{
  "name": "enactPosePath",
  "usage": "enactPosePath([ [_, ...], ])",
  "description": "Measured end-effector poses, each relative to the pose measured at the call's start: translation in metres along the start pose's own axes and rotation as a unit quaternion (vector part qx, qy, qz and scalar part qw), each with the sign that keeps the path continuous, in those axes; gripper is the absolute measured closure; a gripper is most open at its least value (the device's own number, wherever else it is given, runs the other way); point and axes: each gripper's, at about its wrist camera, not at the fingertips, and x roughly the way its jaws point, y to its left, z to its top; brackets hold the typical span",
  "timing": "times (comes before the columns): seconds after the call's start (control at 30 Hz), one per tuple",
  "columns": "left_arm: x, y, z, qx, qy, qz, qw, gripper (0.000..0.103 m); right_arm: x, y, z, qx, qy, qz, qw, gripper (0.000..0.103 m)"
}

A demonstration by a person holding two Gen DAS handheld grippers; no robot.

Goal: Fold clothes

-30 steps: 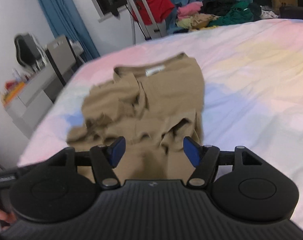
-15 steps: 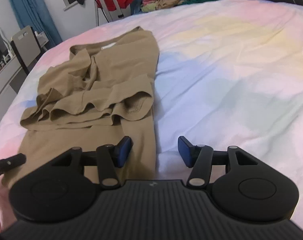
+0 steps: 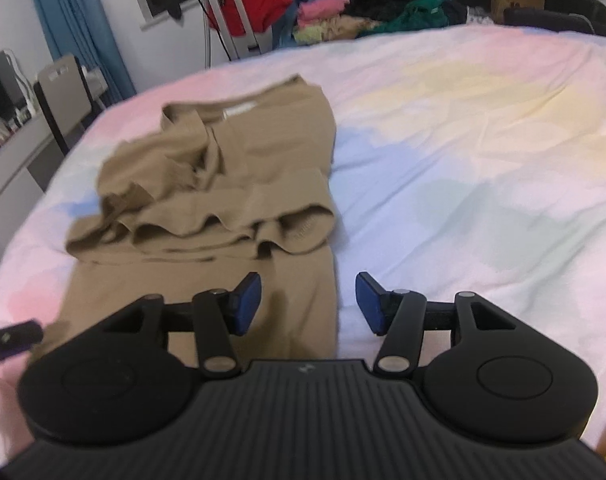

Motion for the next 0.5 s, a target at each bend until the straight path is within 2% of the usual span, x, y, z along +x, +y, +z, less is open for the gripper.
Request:
enactPosePath([
  [0.1,-0.013,-0.002,-0.012,-0.029,0.009,-0.053,0.9981,0.031,-0.008,0.004,0.002,0.001,-0.009,0.007,1.000,0.048],
  [0.17,-0.008,-0.002,-0.018,-0.044,0.021,-0.073,0.9961,0.030,-0.013,0.007,0.004,0.001,-0.013,0.012,1.000,0.047],
  [0.27,0.014,-0.002,-0.023,-0.066,0.051,-0.072,0.9940,0.030,-0.020,0.011,0.006,0.002,-0.020,0.020,1.000,0.041],
  [0.33,0.029,0.005,-0.027,-0.101,0.065,-0.074,0.9900,0.031,-0.024,0.014,0.007,0.003,-0.024,0.026,0.999,0.029],
  [0.37,0.034,0.009,-0.029,-0.119,0.067,-0.078,0.9875,0.031,-0.027,0.015,0.008,0.003,-0.026,0.029,0.999,0.019],
  [0.43,0.041,0.017,-0.031,-0.156,0.065,-0.086,0.9819,0.031,-0.031,0.018,0.009,0.003,-0.030,0.034,0.999,0.018],
  [0.5,0.043,0.023,-0.032,-0.189,0.047,-0.097,0.9760,0.031,-0.036,0.021,0.010,0.004,-0.035,0.040,0.999,0.018],
])
